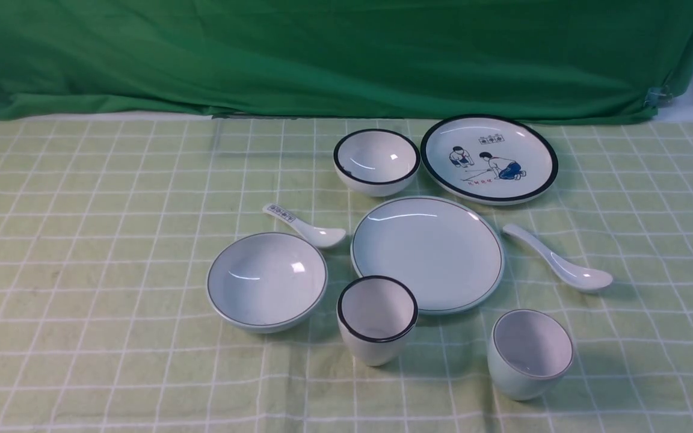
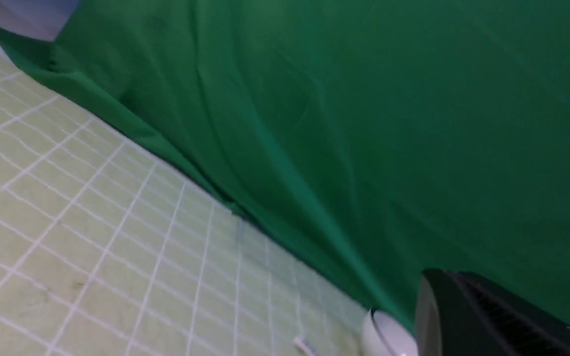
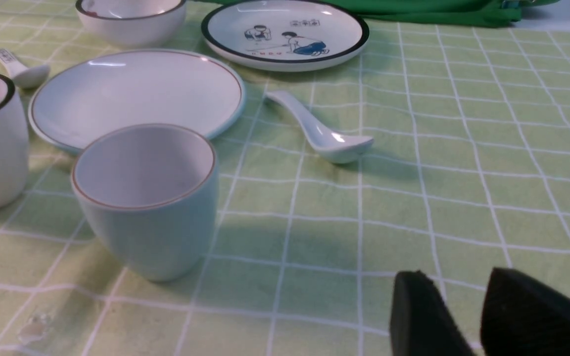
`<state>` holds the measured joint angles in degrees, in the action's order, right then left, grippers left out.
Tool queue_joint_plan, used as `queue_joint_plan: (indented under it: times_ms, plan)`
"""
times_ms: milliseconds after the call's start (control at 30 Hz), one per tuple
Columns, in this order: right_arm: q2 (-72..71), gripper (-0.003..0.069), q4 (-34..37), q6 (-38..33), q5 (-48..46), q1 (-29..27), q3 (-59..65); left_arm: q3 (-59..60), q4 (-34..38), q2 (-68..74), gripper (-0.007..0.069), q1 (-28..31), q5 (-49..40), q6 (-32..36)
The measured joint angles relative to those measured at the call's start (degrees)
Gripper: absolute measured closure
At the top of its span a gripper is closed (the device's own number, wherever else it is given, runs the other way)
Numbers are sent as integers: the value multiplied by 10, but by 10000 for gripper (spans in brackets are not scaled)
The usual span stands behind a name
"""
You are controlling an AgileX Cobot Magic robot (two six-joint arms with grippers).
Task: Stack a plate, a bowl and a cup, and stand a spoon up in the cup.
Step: Use the left arm to grab a blue rice bowl
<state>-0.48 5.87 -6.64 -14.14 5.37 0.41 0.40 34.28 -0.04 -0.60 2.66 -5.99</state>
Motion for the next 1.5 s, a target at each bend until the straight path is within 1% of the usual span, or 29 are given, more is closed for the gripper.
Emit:
queue_joint_plan:
  times_ms: [67,100,200,333,467,500,533,567,600,633,733,767,800,867,967,1067,1133,1200,1233,1267,1300,1367,1400,1433,1500]
  plan:
    - [0,421,0,0,0,0,0,0,9,0,622,0,7,-2]
    - [0,421,0,0,0,0,0,-5,12,0,622,0,-5,-2]
    - [0,421,0,0,0,0,0,-71,2,15,622,0,-98,17]
    - [0,421,0,0,0,0,0,-211,-25,128,622,0,-268,109]
    - [0,421,0,0,0,0,0,-299,-28,238,622,0,-385,198]
    - [0,421,0,0,0,0,0,-329,-29,290,622,0,-432,237]
    - [0,421,0,0,0,0,0,-338,-29,298,622,0,-437,242]
    - [0,421,0,0,0,0,0,-355,-29,327,622,-2,-457,261]
    - [0,421,0,0,0,0,0,-386,-30,388,622,-15,-482,278]
    - [0,421,0,0,0,0,0,-386,-31,395,622,-18,-483,280]
    - [0,421,0,0,0,0,0,-425,-50,500,622,-89,-488,303]
    - [0,421,0,0,0,0,0,-429,-55,506,622,-95,-489,304]
    - [0,421,0,0,0,0,0,-438,-70,537,622,-131,-492,303]
    - [0,421,0,0,0,0,0,-455,-94,593,622,-186,-495,303]
    - [0,421,0,1,4,0,0,-476,-117,640,622,-234,-488,303]
    - [0,421,26,39,32,0,0,-497,-140,667,622,-250,-486,308]
    - [0,421,73,136,98,0,0,-525,-169,700,622,-253,-498,312]
    - [0,421,88,208,148,0,0,-545,-196,727,622,-253,-507,313]
    - [0,421,91,231,169,0,0,-552,-206,738,622,-253,-508,313]
    - [0,422,92,235,169,0,0,-553,-208,743,622,-254,-508,313]
    - [0,433,94,253,181,1,0,-561,-222,761,622,-254,-510,315]
    - [4,475,97,262,150,8,-14,-573,-234,789,622,-254,-515,317]
    - [23,523,99,250,92,23,-46,-585,-238,813,622,-256,-521,318]
    - [26,537,99,241,84,26,-52,-589,-240,820,622,-256,-523,318]
    - [77,603,99,156,-13,59,-136,-612,-257,858,622,-269,-526,332]
